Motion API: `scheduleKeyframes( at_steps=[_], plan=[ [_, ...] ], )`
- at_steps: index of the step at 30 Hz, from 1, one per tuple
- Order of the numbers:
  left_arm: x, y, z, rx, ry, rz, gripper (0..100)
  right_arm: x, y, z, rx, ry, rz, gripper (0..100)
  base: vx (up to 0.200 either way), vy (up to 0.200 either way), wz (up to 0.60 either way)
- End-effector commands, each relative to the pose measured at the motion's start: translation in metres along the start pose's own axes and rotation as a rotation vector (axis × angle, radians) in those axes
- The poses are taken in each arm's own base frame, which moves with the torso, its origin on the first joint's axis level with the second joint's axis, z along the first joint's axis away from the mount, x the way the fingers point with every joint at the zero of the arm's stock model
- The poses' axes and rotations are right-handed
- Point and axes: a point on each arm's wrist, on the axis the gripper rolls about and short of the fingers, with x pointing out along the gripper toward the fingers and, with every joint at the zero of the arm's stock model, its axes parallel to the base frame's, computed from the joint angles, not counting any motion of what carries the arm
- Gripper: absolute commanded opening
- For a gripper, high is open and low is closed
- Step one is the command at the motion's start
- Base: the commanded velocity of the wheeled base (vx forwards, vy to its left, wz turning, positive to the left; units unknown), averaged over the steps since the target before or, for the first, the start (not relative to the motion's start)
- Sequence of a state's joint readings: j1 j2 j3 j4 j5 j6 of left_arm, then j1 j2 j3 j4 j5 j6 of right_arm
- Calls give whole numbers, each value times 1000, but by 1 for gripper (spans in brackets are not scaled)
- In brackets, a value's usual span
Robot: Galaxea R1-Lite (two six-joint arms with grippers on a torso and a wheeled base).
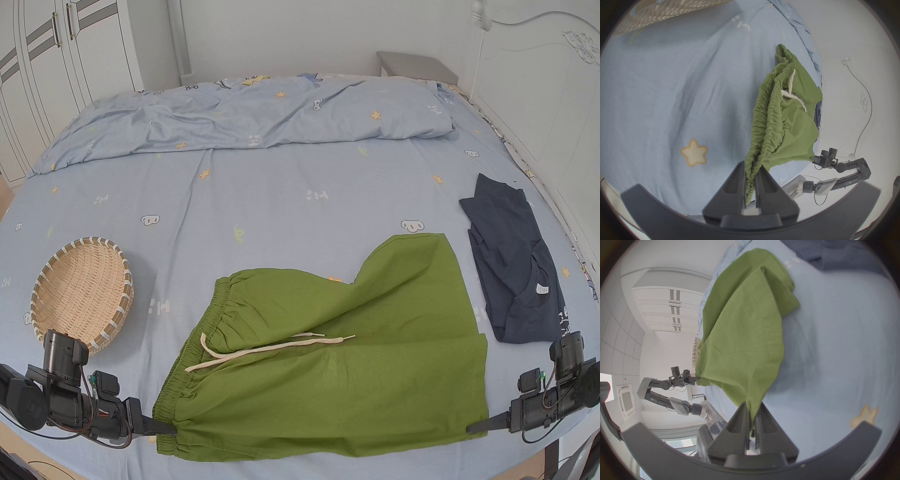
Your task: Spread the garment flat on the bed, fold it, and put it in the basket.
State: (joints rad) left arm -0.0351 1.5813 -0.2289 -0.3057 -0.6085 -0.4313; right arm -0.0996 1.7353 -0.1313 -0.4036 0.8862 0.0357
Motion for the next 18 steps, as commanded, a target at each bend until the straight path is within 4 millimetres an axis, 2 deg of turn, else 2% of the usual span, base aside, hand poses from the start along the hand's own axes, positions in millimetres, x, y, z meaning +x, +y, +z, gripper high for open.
scheduleKeyframes(
  at_steps=[1,12,18],
  plan=[
    [-12,8,-10,-18,9,35,0,-16,29,-3,-68,0,9,0,0,0,0],
    [-11,15,-24,-13,55,52,0,-12,20,-15,-8,55,-86,0,0,0,0],
    [-11,17,-27,6,64,57,0,-1,4,-15,18,74,-176,0,0,0,0]
  ],
)
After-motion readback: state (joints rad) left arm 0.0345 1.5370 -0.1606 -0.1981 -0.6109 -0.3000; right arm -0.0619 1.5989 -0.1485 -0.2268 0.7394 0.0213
